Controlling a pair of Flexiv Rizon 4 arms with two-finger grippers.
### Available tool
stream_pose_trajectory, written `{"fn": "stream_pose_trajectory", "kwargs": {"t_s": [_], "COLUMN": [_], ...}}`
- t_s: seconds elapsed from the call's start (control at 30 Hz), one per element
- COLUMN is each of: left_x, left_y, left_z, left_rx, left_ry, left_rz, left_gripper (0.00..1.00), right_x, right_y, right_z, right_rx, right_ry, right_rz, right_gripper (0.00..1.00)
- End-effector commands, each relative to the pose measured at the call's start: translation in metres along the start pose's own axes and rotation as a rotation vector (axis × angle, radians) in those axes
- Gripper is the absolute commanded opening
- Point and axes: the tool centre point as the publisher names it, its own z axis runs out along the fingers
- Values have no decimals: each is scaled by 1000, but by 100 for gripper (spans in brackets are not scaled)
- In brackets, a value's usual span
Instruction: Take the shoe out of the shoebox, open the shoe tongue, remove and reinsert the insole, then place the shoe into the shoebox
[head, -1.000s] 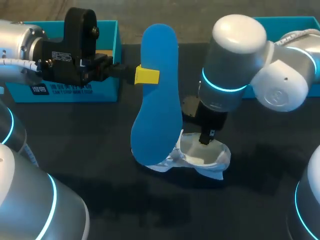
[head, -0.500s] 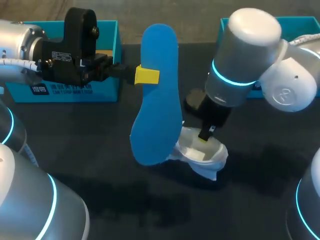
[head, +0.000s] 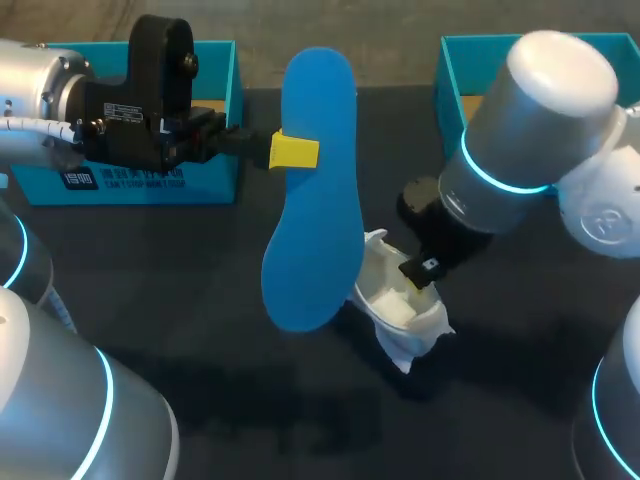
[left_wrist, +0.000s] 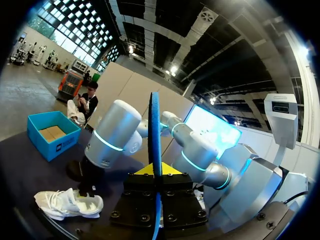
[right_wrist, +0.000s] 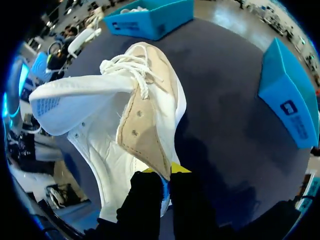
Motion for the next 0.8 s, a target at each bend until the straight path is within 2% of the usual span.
{"fn": "stream_pose_trajectory", "kwargs": {"t_s": [0.03,0.3,0.53,0.8], "left_x": [0,0,0,0], "left_y": [1,1,1,1], "left_z": [1,1,1,1], "left_rx": [0,0,0,0], "left_ry": [1,1,1,1], "left_rz": [0,0,0,0], "left_gripper": [0,0,0,0], "right_x": [0,0,6,6], "right_y": [-8,-8,-11,-25], "right_z": [-2,-2,13,17], "right_rx": [-94,-94,-60,-106], "right_ry": [-7,-7,41,74], "right_rz": [68,68,276,445], "right_gripper": [0,0,0,0]}}
